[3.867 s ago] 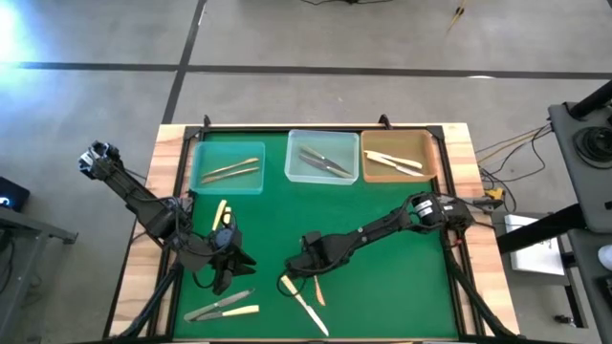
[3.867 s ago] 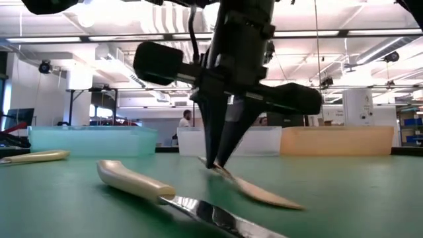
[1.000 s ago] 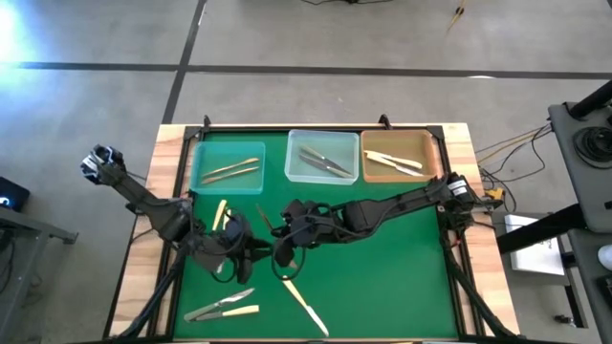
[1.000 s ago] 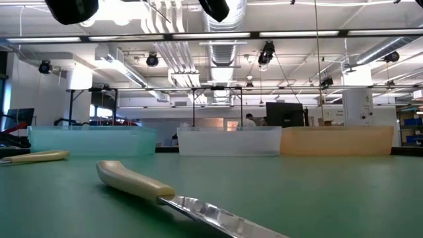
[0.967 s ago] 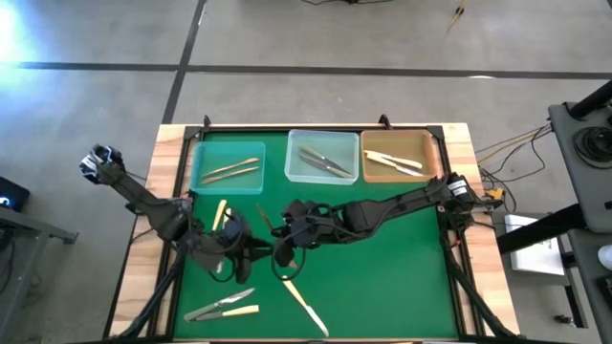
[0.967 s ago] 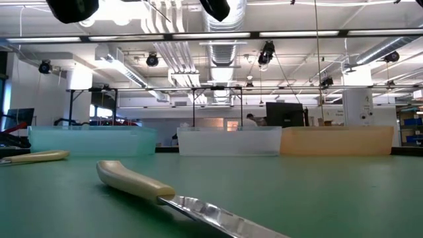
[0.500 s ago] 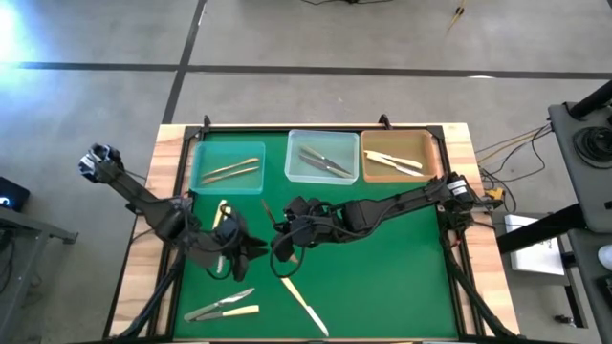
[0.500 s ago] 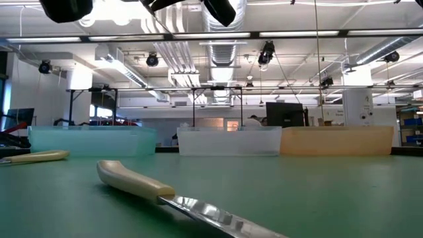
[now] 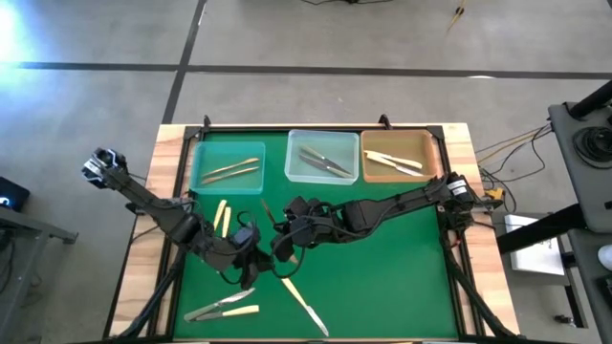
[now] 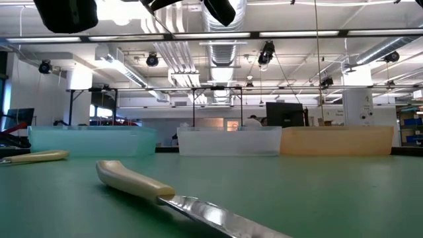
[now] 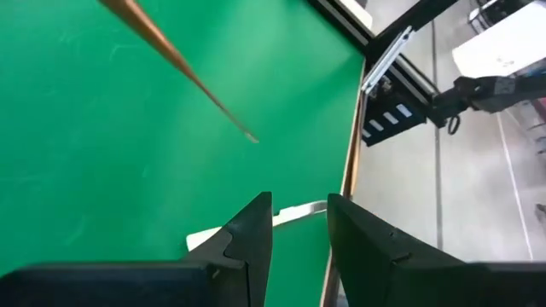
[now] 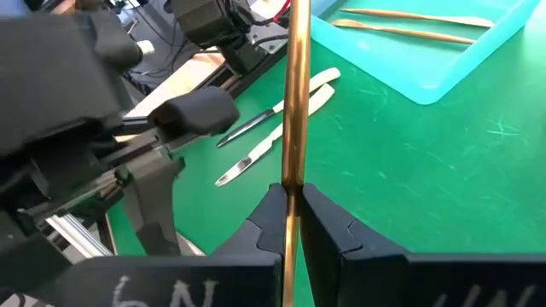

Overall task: Sort silverware by color (type)
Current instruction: Put the gold knife into the blue bin

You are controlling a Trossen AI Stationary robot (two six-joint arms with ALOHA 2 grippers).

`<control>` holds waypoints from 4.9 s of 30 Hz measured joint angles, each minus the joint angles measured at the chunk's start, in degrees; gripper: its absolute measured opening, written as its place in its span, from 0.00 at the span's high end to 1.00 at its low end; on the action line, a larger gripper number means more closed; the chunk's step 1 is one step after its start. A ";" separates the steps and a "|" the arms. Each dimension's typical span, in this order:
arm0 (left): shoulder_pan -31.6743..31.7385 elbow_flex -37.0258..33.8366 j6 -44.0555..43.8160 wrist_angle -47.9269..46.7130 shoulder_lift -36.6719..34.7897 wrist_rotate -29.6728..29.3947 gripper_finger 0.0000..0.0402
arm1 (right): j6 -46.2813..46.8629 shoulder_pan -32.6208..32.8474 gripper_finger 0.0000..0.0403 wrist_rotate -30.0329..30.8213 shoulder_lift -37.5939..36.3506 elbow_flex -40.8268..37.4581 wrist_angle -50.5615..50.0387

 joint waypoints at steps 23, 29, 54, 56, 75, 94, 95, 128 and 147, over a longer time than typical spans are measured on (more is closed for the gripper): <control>0.01 -0.45 -5.51 -0.50 0.27 3.66 0.76 | -1.95 0.39 0.97 -0.31 0.00 0.05 -0.07; -1.49 -0.46 1.88 1.23 -1.68 -7.02 0.82 | -2.03 0.52 0.95 0.13 0.00 0.07 -0.57; -8.18 -0.48 4.82 -9.86 -10.91 -34.36 0.91 | -4.04 0.52 0.95 -2.06 -0.09 0.07 6.11; -8.19 -0.48 4.83 -8.26 -10.88 -34.27 0.90 | -4.09 0.52 0.95 -2.44 -0.09 0.07 6.09; -6.00 -0.48 8.51 -4.97 -10.38 -38.69 0.56 | -4.42 0.81 0.95 -3.10 -0.09 0.07 6.89; -3.58 -0.34 10.40 -1.18 -10.28 -36.21 0.96 | -6.20 0.81 0.95 -2.43 -0.15 0.03 10.17; -3.57 -0.48 10.73 -2.04 -10.32 -36.76 0.96 | -6.07 0.83 0.95 -2.73 -0.15 0.03 10.29; 37.60 -4.20 62.10 -36.94 -32.68 -19.58 0.94 | -6.38 1.11 0.95 0.18 -0.17 0.07 10.25; 66.04 -10.08 67.97 -27.49 -25.57 -3.60 0.87 | -5.64 -2.01 0.95 -7.86 -0.09 0.07 -2.23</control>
